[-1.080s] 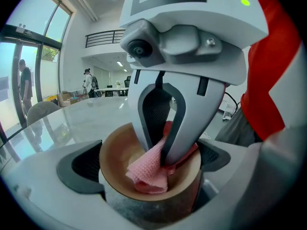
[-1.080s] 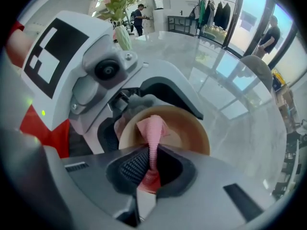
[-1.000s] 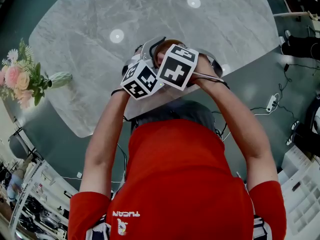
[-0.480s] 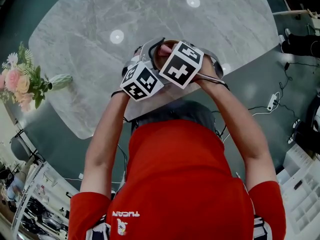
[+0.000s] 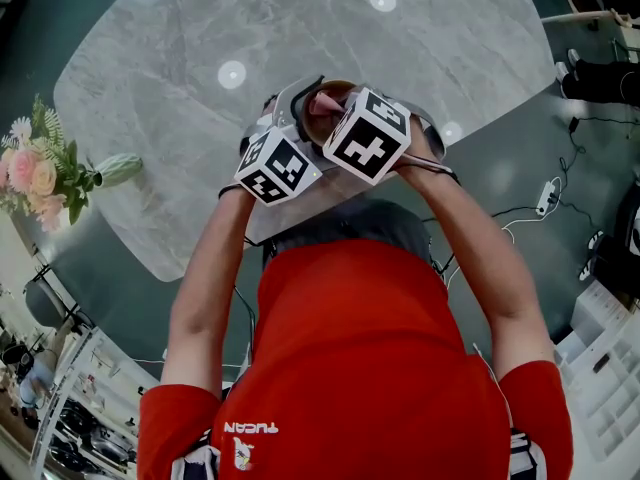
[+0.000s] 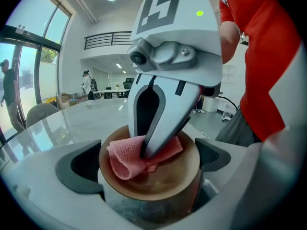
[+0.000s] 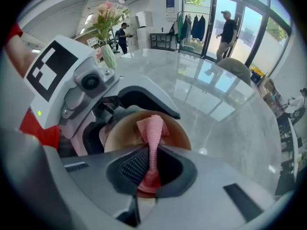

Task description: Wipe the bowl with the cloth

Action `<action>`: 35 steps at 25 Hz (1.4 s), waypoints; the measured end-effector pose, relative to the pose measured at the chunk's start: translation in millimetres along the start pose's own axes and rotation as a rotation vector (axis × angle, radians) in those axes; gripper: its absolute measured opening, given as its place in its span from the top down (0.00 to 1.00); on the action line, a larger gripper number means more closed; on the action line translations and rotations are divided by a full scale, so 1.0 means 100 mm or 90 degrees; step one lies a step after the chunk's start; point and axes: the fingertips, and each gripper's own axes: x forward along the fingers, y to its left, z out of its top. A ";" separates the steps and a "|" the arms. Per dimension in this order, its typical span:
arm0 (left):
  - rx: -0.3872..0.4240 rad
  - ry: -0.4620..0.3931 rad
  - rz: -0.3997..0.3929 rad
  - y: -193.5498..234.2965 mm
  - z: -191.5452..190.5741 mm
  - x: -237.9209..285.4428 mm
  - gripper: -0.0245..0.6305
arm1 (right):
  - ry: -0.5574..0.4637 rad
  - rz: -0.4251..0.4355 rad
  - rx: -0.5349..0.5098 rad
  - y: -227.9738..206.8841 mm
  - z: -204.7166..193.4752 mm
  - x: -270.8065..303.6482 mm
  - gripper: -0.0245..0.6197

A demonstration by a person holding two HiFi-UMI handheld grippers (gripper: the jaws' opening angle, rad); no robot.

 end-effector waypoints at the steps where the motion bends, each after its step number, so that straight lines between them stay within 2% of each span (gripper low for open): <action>1: -0.002 -0.004 0.000 0.00 0.01 -0.01 0.07 | -0.001 0.003 0.001 0.01 -0.01 -0.01 0.93; 11: -0.008 -0.024 0.004 0.01 0.08 -0.10 0.07 | -0.024 0.003 0.001 0.03 0.02 -0.11 0.93; 18: 0.008 -0.037 0.035 -0.01 0.23 -0.29 0.07 | -0.082 -0.008 0.015 0.08 0.11 -0.40 0.93; 27: -0.004 -0.166 0.104 -0.01 0.89 -0.85 0.10 | -0.256 -0.074 0.089 0.08 0.22 -1.12 0.93; 31: -0.014 -0.211 0.121 -0.06 1.12 -1.10 0.19 | -0.347 -0.120 0.115 0.06 0.26 -1.49 0.93; 35: 0.011 -0.239 0.125 -0.14 1.32 -1.31 0.26 | -0.420 -0.159 0.119 0.09 0.26 -1.84 0.93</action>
